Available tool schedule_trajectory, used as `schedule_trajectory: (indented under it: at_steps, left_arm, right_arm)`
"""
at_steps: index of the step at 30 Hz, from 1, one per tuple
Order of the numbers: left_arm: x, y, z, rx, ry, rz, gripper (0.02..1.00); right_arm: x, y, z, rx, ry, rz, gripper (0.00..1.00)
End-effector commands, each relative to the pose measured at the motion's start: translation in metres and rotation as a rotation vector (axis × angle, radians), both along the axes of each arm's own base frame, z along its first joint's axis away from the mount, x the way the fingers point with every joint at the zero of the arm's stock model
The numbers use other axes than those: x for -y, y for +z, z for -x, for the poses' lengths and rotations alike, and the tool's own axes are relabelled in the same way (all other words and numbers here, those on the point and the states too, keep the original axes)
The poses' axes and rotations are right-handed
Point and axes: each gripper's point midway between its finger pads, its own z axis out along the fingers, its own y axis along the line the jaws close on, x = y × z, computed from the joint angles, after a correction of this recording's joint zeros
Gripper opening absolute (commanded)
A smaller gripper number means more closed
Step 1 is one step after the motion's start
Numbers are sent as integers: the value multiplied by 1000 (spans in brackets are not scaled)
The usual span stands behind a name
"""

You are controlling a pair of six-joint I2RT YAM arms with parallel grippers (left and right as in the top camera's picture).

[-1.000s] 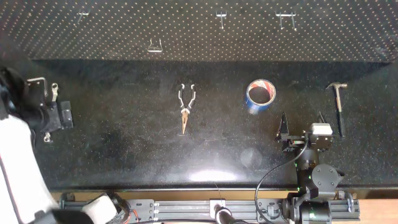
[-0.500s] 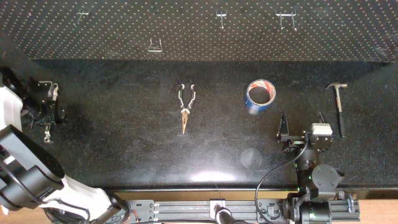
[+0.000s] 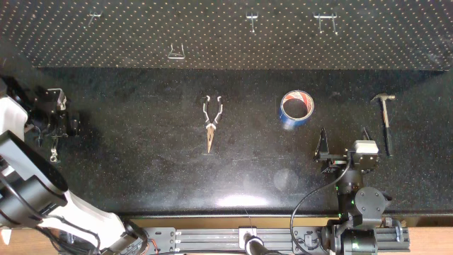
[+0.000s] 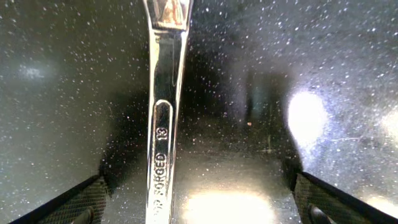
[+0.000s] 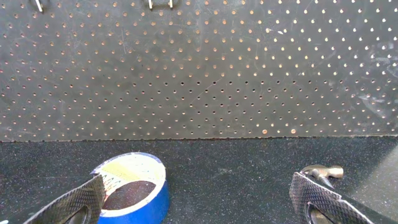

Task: Place Tools Onto Pegboard

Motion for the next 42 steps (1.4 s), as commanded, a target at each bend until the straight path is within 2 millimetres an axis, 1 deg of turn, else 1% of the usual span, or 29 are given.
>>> schedule_trajectory:
  at_steps: [1,2,3,4,12,13,14,16,17,18,19,20,21,23,25,26,27,28,30,31,33,35,36,37,38,39,40,41,42]
  left_arm:
    - [-1,-11,-1,-8,13,32,965]
    - [1,-11,1,-14,12,37,936]
    - [1,-12,1,-17,12,39,522]
    - [1,-12,1,-17,12,39,29]
    - [1,-12,1,-17,12,40,29]
    - [2,-10,2,-18,12,41,27]
    - [3,-2,3,-12,12,35,29]
    - [5,35,1,47,29,-8,29]
    - [5,58,0,91,76,-33,29]
    - [7,91,4,153,134,-66,29]
    - [11,111,8,188,156,-84,29]
    - [18,137,17,229,183,-103,29]
    - [24,152,24,253,194,-115,27]
    - [47,191,43,322,171,-157,29]
    - [76,208,48,393,102,-185,27]
    - [95,211,51,428,50,-193,29]
    - [119,213,51,484,-23,-200,29]
    - [140,215,49,559,-61,-196,29]
    - [168,218,40,699,-120,-188,29]
    - [172,219,37,745,-107,-180,29]
    - [171,221,29,800,-88,-182,29]
    - [165,228,11,888,-85,-211,29]
    - [161,231,5,922,-69,-235,29]
    - [147,234,0,953,29,-265,31]
    - [142,233,-3,952,54,-280,29]
    - [139,228,-10,942,55,-280,29]
    - [137,221,-20,929,54,-276,29]
    - [134,213,-33,923,55,-271,31]
    - [133,211,-40,928,51,-265,31]
  right_arm:
    - [1,-2,0,-2,-5,-1,976]
    - [1,-2,0,-2,-5,-1,974]
    - [1,-2,0,-2,-5,-1,976]
    - [1,-2,0,-2,-5,-1,976]
    - [1,-2,0,-2,-5,-1,976]
    - [1,-2,0,-2,-5,-1,976]
    - [1,-2,0,-2,-5,-1,976]
    - [1,-2,0,-2,-5,-1,976]
    - [1,-2,0,-2,-5,-1,974]
    - [1,-2,0,-1,-5,-1,976]
    - [1,-2,0,-1,-5,-1,976]
    - [1,-2,0,-2,-5,-1,976]
    - [1,-2,0,-2,-5,-1,976]
    - [1,-2,0,-2,-5,-1,976]
    - [1,-2,0,-2,-5,-1,976]
    - [1,-2,0,-2,-5,-1,976]
    - [1,-2,0,-1,-5,-1,976]
    - [1,-2,0,-2,-5,-1,976]
    - [1,-2,0,-2,-5,-1,976]
    - [1,-2,0,-2,-5,-1,976]
    - [1,-2,0,-2,-5,-1,976]
    - [1,-2,0,-2,-5,-1,976]
    - [1,-2,0,-2,-5,-1,976]
    - [1,-2,0,-2,-5,-1,976]
    - [1,-2,0,-2,-5,-1,976]
    - [1,-2,0,-2,-5,-1,976]
    - [1,-2,0,-2,-5,-1,976]
    - [1,-2,0,-2,-5,-1,976]
    - [1,-2,0,-1,-5,-1,976]
